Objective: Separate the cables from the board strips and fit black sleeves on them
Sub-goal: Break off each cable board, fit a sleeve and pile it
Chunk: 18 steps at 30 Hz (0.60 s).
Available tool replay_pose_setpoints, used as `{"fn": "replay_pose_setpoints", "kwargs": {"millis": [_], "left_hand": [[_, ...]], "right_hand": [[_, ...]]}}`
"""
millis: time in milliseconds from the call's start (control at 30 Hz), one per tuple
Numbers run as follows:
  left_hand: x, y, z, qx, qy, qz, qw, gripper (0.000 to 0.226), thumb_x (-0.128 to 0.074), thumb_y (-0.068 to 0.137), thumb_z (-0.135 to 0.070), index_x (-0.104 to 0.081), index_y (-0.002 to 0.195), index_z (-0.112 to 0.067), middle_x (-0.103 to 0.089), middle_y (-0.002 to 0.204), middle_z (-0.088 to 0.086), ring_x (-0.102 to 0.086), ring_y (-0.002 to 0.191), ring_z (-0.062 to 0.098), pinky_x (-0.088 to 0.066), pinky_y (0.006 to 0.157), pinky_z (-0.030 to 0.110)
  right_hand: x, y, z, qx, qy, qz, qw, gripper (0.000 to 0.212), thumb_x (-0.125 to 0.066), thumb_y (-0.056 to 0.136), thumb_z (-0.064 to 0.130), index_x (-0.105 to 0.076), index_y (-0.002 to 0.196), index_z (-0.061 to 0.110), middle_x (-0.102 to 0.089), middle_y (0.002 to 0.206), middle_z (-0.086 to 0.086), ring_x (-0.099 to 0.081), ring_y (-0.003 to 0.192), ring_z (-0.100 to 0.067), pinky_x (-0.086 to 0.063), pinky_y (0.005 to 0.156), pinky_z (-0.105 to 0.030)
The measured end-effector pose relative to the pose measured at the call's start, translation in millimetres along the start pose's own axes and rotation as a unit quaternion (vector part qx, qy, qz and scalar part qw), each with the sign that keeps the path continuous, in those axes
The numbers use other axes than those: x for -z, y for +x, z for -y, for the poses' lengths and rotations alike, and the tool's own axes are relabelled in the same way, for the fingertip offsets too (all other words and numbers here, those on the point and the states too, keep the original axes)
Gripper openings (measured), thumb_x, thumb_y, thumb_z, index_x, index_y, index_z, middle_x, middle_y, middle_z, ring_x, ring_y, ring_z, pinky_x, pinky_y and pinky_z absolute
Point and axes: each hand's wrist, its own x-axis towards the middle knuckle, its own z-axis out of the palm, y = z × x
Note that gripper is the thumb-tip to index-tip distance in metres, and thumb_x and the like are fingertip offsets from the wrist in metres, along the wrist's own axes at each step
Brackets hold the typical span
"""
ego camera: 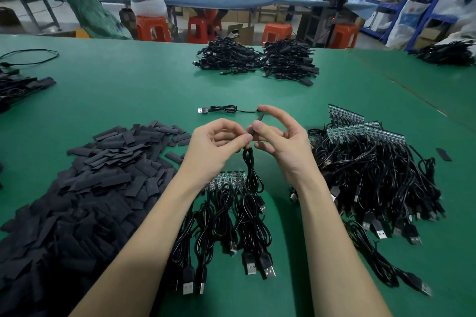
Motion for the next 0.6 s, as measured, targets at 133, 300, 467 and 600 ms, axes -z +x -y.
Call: {"fn": "replay_pose_setpoints", "kwargs": {"millis": [133,300,467,600], "left_hand": [[-1,0,0,0.014,0.024,-0.026,0.999,0.011,-0.082,0.081,-0.011,-0.074,0.082,-0.017,-0.075,0.075,-0.004,-0.069,0.073,0.005,-0.051,0.072,0.013],[-2,1,0,0.013,0.058,-0.063,0.996,0.011,-0.085,0.080,-0.015,-0.075,0.079,-0.020,-0.076,0.074,-0.002,-0.070,0.071,0.006,-0.053,0.072,0.016],[-4,1,-3,0.028,0.063,-0.062,0.996,0.009,-0.084,0.080,-0.017,-0.076,0.084,-0.014,-0.077,0.076,0.002,-0.069,0.071,0.007,-0.053,0.073,0.015],[-3,1,-6,0.030,0.067,-0.064,0.995,0.010,-0.084,0.081,-0.017,-0.076,0.085,-0.013,-0.077,0.079,0.005,-0.070,0.073,0.009,-0.055,0.076,0.020]], "right_hand": [[-4,0,-3,0.028,-0.028,-0.027,0.999,0.027,-0.078,0.087,0.010,-0.076,0.112,0.022,-0.078,0.089,-0.013,-0.074,0.077,-0.018,-0.057,0.070,-0.024],[-9,0,-4,0.038,-0.025,-0.043,0.998,0.027,-0.079,0.086,0.007,-0.077,0.109,0.020,-0.078,0.085,-0.015,-0.072,0.074,-0.017,-0.059,0.072,-0.025],[-10,-1,-3,0.056,-0.037,-0.051,0.996,0.032,-0.079,0.087,0.009,-0.075,0.114,0.024,-0.078,0.084,-0.010,-0.073,0.080,-0.016,-0.060,0.076,-0.028],[-11,1,-3,0.064,-0.039,-0.049,0.996,0.028,-0.080,0.085,0.008,-0.079,0.107,0.025,-0.078,0.085,-0.011,-0.071,0.075,-0.017,-0.060,0.080,-0.031]]}}
